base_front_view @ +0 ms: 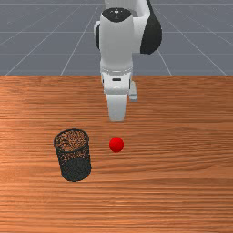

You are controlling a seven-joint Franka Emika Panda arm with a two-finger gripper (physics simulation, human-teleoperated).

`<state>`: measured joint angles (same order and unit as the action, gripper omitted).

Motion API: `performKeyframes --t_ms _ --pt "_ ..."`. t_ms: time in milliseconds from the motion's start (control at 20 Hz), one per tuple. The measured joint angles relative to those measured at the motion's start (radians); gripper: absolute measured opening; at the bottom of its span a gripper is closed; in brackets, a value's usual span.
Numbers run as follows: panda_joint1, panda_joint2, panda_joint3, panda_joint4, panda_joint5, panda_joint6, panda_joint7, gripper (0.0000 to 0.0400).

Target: Put the ball into the container

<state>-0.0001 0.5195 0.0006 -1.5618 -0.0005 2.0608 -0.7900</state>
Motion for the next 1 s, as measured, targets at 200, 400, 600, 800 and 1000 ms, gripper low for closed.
performKeyframes --t_ms 200,400,600,800,1000 --pt "-0.053 -0.02 -0.004 -0.104 0.027 0.095 -0.079 0.0" --pt "-0.057 -0.179 -0.011 -0.349 0.013 0.181 -0.09 0.0" --pt "-0.051 -0.18 -0.017 -0.322 -0.001 0.153 -0.067 0.0157" --pt "-0.064 -0.191 -0.019 -0.332 0.01 0.146 -0.091 0.0367" --pt "-0.064 -0.178 -0.02 -0.32 0.014 0.155 -0.078 0.0396"
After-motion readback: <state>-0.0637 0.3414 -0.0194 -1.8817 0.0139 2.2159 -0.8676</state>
